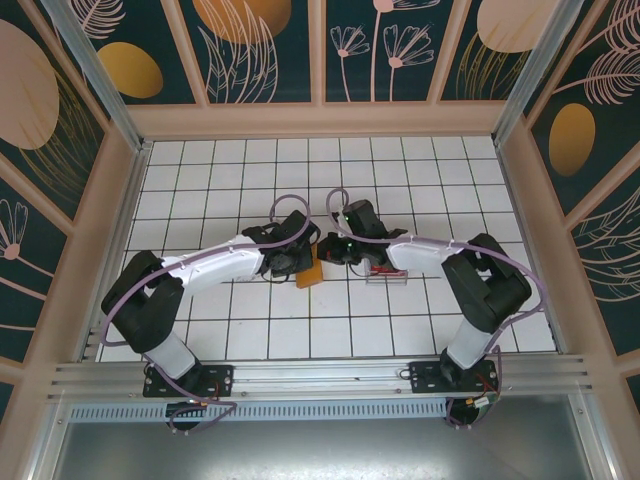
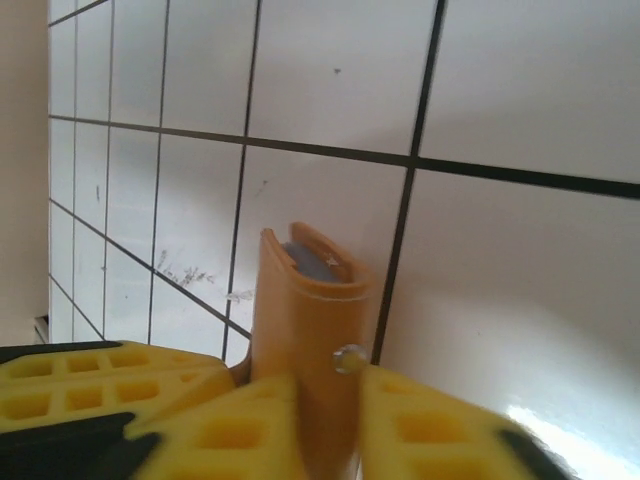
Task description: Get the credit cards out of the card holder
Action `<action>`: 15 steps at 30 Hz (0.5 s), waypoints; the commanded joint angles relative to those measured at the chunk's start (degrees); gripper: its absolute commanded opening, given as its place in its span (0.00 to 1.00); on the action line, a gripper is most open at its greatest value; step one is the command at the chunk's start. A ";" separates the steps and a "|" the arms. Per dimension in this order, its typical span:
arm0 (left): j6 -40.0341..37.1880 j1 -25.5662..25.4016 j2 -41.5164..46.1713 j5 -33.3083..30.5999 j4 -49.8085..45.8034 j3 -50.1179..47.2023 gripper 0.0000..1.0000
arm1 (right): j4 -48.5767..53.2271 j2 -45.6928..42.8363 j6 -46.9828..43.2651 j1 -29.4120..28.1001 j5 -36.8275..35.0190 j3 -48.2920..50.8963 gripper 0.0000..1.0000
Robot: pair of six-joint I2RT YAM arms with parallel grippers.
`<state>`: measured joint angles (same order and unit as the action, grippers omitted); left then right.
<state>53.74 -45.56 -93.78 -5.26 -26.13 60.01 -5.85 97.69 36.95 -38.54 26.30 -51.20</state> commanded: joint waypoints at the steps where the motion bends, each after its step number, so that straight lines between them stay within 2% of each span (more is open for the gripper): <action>1: 0.66 -0.32 4.40 -3.42 -2.00 0.14 0.00 | 0.05 1.87 -0.34 0.49 0.10 -1.28 0.00; 12: 2.24 0.74 12.69 -8.14 -5.26 -5.84 0.00 | 0.66 2.97 -1.17 1.57 -0.66 -1.22 0.00; 15: 0.45 0.92 13.56 -5.59 -1.93 -6.86 0.00 | 0.64 3.07 -1.09 1.39 0.19 -1.82 0.00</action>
<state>54.94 -45.04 -80.99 -11.07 -28.71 54.50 -5.80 100.20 36.58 -37.10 26.63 -51.86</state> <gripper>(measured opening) 0.064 0.050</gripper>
